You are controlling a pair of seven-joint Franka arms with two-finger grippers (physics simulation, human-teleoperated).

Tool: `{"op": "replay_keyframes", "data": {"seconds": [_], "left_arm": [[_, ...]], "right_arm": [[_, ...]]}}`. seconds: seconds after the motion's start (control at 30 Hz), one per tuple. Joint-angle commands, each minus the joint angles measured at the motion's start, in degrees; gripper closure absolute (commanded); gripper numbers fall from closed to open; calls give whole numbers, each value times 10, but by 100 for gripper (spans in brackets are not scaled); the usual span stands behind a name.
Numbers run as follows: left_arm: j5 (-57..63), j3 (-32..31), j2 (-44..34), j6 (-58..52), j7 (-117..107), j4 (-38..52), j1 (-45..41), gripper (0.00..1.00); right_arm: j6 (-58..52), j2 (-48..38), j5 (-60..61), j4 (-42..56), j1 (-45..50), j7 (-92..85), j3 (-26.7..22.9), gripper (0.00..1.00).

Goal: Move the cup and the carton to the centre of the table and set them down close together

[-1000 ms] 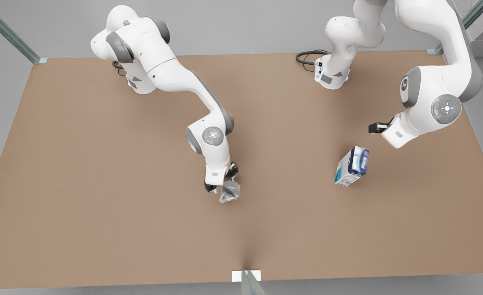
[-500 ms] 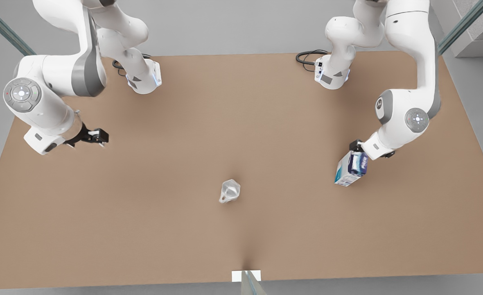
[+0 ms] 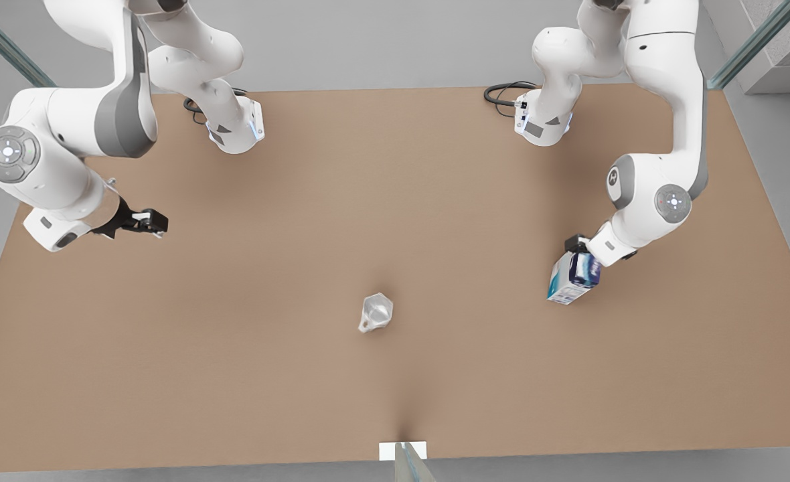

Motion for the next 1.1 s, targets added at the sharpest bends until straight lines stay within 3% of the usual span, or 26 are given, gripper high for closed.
{"op": "replay_keyframes", "data": {"seconds": [0.0,0.7,0.73,0.8,0.9,1.0,1.07], "left_arm": [[0,0,1,1,0,0,0,0],[3,0,39,48,0,4,0,0],[3,0,39,48,0,4,0,6],[3,0,39,48,0,4,0,30],[2,0,39,48,-1,4,0,48],[2,0,39,48,-2,5,0,56],[0,0,38,48,-3,7,1,56]], "right_arm": [[0,0,0,0,-2,0,1,0],[-1,3,0,-2,1,0,0,0],[-1,3,0,-2,1,0,0,0],[-1,3,-1,-2,4,0,0,0],[-1,3,-1,-2,4,-1,0,0],[-1,3,-1,-2,4,0,0,0],[-1,3,-1,-2,4,0,0,0]]}}
